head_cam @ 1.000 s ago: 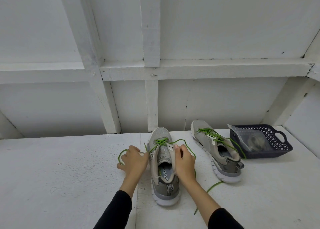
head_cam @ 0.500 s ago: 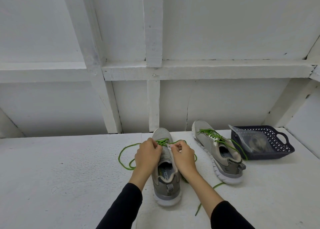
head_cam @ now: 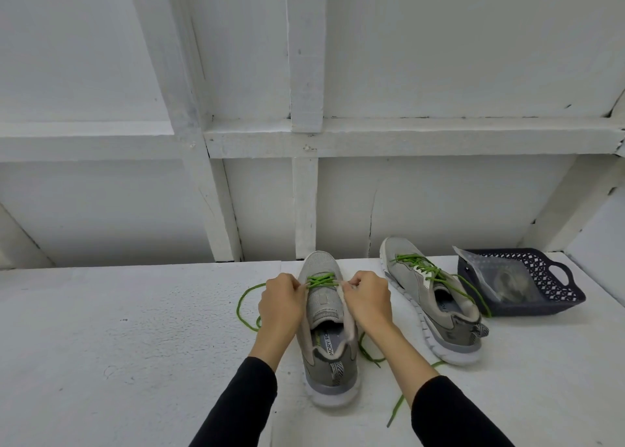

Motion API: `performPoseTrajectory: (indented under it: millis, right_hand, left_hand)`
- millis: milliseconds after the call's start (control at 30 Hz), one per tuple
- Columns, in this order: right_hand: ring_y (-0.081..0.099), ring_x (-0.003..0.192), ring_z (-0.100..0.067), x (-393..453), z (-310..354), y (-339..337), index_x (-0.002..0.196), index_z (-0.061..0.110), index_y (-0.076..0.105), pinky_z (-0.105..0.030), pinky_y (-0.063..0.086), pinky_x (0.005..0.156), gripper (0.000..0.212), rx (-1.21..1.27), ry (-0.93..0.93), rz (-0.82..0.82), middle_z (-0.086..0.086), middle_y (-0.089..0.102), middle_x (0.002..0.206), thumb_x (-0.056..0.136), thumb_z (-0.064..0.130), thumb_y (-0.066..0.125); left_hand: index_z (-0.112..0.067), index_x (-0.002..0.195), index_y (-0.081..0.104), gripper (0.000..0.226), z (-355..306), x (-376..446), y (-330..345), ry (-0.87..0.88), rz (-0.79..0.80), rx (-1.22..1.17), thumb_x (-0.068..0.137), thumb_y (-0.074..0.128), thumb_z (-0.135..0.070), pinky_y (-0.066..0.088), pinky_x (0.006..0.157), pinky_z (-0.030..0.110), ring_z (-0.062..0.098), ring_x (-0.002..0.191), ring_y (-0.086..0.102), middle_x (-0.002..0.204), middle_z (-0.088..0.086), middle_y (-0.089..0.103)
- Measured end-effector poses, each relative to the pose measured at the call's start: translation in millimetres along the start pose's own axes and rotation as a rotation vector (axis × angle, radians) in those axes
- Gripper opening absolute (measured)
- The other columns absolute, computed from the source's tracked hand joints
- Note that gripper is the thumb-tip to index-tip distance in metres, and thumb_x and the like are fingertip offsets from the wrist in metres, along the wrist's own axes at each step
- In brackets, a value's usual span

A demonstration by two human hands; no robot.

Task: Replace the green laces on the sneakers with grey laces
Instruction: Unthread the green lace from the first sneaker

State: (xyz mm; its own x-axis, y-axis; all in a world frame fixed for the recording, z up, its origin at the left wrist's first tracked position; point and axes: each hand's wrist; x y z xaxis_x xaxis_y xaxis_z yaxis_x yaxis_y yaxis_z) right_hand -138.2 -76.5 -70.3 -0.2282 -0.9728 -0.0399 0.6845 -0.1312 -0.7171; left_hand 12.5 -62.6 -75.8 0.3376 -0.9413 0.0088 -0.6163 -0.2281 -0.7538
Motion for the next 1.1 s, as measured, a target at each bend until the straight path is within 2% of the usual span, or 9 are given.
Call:
performPoseTrajectory:
  millis: [200, 433, 533, 600, 667, 800, 867, 967, 1100]
  right_hand:
    - [0.059, 0.081, -0.025, -0.3, -4.3, 1.1, 0.078, 0.012, 0.068, -0.026, 0.043, 0.068, 0.018, 0.086, 0.1, -0.051, -0.002, 0.066, 0.084, 0.089, 0.026, 0.065]
    - [0.06, 0.076, -0.02, -7.4, 2.2, -3.7, 0.081, 0.009, 0.071, -0.022, 0.041, 0.066, 0.019, 0.094, -0.021, 0.02, -0.004, 0.067, 0.08, 0.088, 0.027, 0.068]
    - [0.059, 0.074, -0.018, -12.8, 3.7, -3.5, 0.086, 0.011, 0.071, -0.021, 0.038, 0.059, 0.019, 0.04, -0.075, 0.061, -0.001, 0.064, 0.08, 0.09, 0.028, 0.065]
    - [0.057, 0.074, -0.017, -17.6, 7.3, -4.3, 0.09, 0.013, 0.069, -0.022, 0.035, 0.054, 0.021, -0.033, -0.131, 0.075, -0.001, 0.063, 0.082, 0.093, 0.032, 0.061]
    - [0.057, 0.085, -0.018, -20.4, 11.0, -3.7, 0.099, 0.014, 0.066, -0.026, 0.039, 0.063, 0.023, -0.137, -0.22, 0.038, -0.001, 0.064, 0.093, 0.096, 0.035, 0.056]
    - [0.049, 0.098, -0.021, -22.6, 23.0, 3.5, 0.108, 0.01, 0.063, -0.028, 0.042, 0.079, 0.021, -0.202, -0.525, -0.118, -0.003, 0.062, 0.104, 0.1, 0.022, 0.048]
    - [0.049, 0.1, -0.019, -21.5, 30.0, 9.4, 0.107, 0.01, 0.064, -0.025, 0.041, 0.078, 0.02, -0.192, -0.644, -0.047, -0.002, 0.063, 0.105, 0.1, 0.017, 0.047]
    - [0.052, 0.105, -0.02, -19.5, 31.6, 17.0, 0.113, 0.012, 0.062, -0.029, 0.042, 0.078, 0.023, -0.251, -0.657, 0.139, -0.004, 0.061, 0.11, 0.098, 0.008, 0.045]
    - [0.055, 0.091, -0.027, -15.9, 24.3, 21.4, 0.109, 0.012, 0.06, -0.031, 0.04, 0.068, 0.026, -0.414, -0.617, 0.159, -0.009, 0.057, 0.104, 0.091, -0.001, 0.045]
  left_hand:
    - [-0.013, 0.087, 0.071, 0.016, 14.0, -0.7, 2.1, -0.043, 0.005, -0.19, 0.092, 0.065, -0.027, 0.055, 0.077, 0.037, 0.019, 0.081, 0.065, 0.085, 0.001, 0.069]
    - [-0.012, 0.089, 0.074, 0.013, 13.8, 2.5, -0.7, -0.076, 0.042, -0.293, 0.089, 0.069, -0.024, 0.054, 0.076, 0.033, 0.018, 0.08, 0.066, 0.083, 0.002, 0.071]
    - [-0.014, 0.082, 0.074, 0.012, 16.1, 0.0, -0.2, -0.112, 0.07, -0.328, 0.087, 0.071, -0.025, 0.049, 0.067, 0.026, 0.014, 0.069, 0.063, 0.071, 0.0, 0.069]
    - [-0.017, 0.075, 0.072, 0.013, 18.2, -2.4, 0.6, -0.158, 0.087, -0.402, 0.087, 0.071, -0.024, 0.051, 0.066, 0.026, 0.011, 0.064, 0.061, 0.068, -0.001, 0.068]
    - [-0.017, 0.07, 0.071, 0.016, 21.1, -3.6, 2.9, -0.217, 0.107, -0.523, 0.086, 0.073, -0.021, 0.054, 0.066, 0.031, 0.013, 0.059, 0.059, 0.065, 0.0, 0.066]
    - [-0.015, 0.069, 0.07, 0.018, 25.5, -9.8, 8.8, -0.241, 0.102, -0.638, 0.086, 0.071, -0.019, 0.046, 0.057, 0.023, 0.01, 0.057, 0.054, 0.058, -0.005, 0.063]
    - [-0.015, 0.071, 0.069, 0.017, 28.0, -14.8, 11.2, -0.204, 0.084, -0.682, 0.088, 0.069, -0.019, 0.043, 0.06, 0.022, 0.01, 0.064, 0.058, 0.064, -0.006, 0.066]
    - [-0.014, 0.074, 0.069, 0.017, 32.2, -20.3, 15.8, -0.186, 0.07, -0.751, 0.09, 0.066, -0.017, 0.049, 0.07, 0.029, 0.014, 0.074, 0.062, 0.073, 0.001, 0.07]
    - [-0.013, 0.077, 0.069, 0.017, 34.8, -20.2, 19.3, -0.179, 0.071, -0.753, 0.092, 0.065, -0.019, 0.05, 0.075, 0.031, 0.016, 0.078, 0.063, 0.079, 0.004, 0.07]
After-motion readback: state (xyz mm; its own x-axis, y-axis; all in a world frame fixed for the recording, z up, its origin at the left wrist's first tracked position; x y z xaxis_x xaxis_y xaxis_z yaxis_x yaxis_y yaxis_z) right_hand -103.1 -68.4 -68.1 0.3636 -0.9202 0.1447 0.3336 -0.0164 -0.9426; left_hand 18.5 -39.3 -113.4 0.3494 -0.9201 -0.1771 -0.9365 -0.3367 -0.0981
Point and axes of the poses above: each hand's wrist, its own x-axis towards the middle knuckle, its own y-axis out of the palm, z = x × y
